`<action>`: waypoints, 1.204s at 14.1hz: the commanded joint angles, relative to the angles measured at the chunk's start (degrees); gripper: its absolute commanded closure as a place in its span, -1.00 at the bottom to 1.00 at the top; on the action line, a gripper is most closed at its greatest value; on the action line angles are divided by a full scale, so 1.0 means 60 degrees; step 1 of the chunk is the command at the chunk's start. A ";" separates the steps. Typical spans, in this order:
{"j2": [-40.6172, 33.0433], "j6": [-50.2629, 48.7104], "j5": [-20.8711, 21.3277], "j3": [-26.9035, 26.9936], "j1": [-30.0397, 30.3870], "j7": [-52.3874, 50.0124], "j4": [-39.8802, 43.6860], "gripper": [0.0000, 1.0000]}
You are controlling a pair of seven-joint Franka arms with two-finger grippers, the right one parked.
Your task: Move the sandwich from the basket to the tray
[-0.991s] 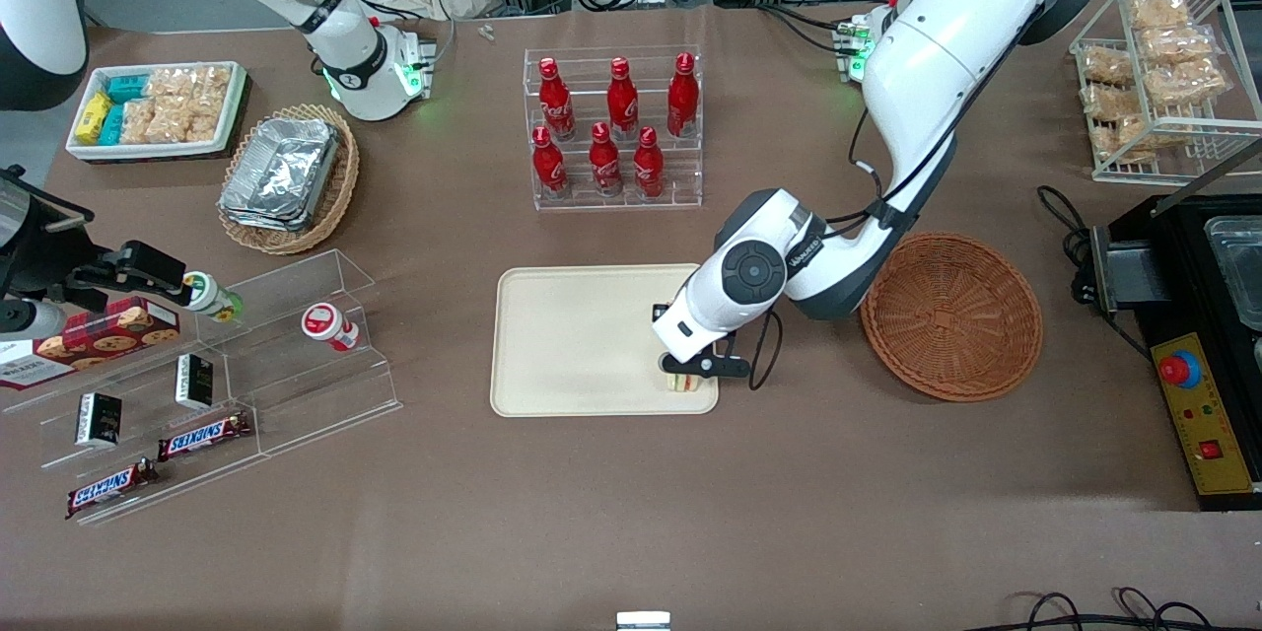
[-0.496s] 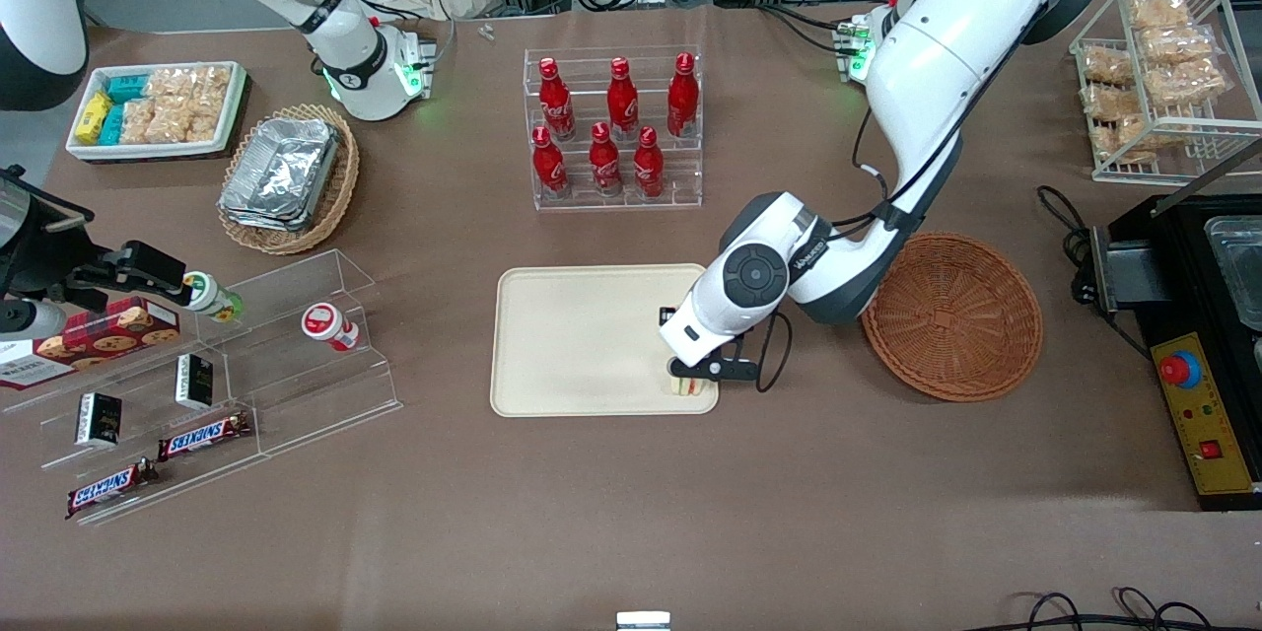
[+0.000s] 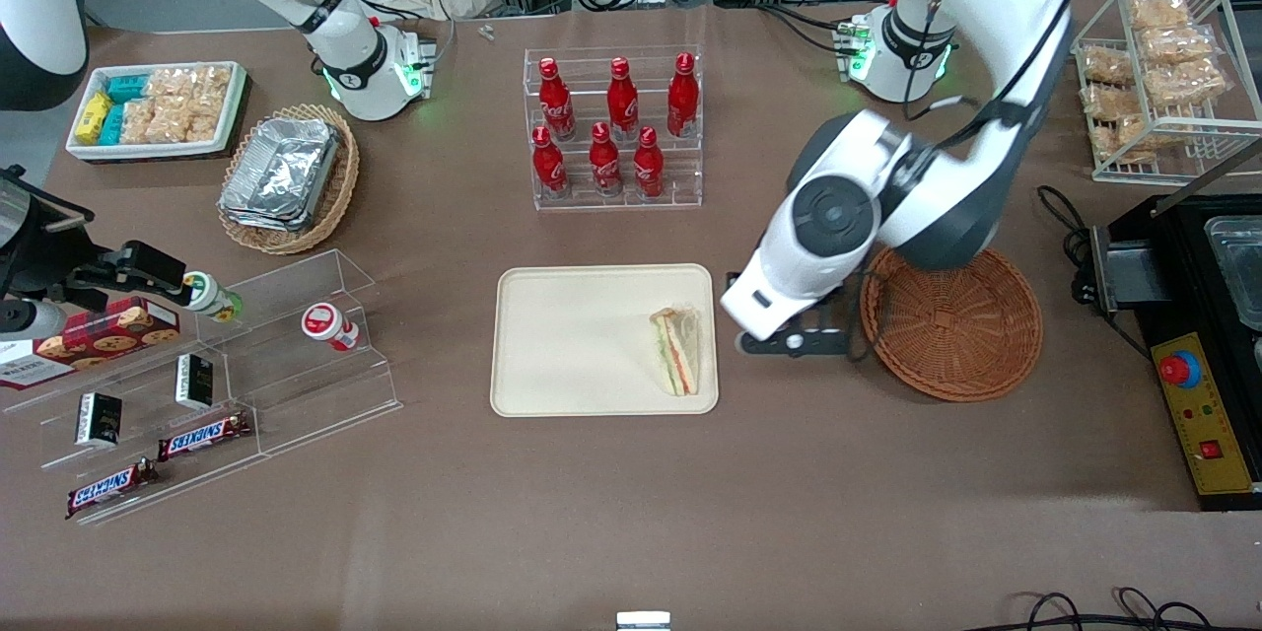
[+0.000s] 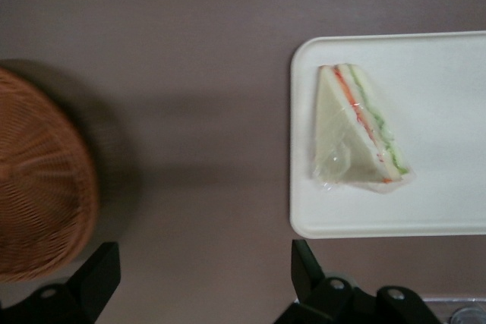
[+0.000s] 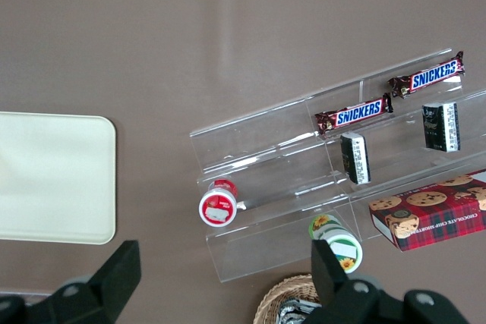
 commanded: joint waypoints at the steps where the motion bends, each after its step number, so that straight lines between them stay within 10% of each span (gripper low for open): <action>1: -0.0965 -0.0555 -0.0092 0.0017 0.0951 0.1253 -0.0289 -0.99; 7: -0.1729 -0.2269 -0.0826 0.0032 0.3472 0.2342 -0.0041 -1.00; 17: -0.1964 -0.2477 -0.0136 0.0032 0.4279 0.2724 -0.0084 -1.00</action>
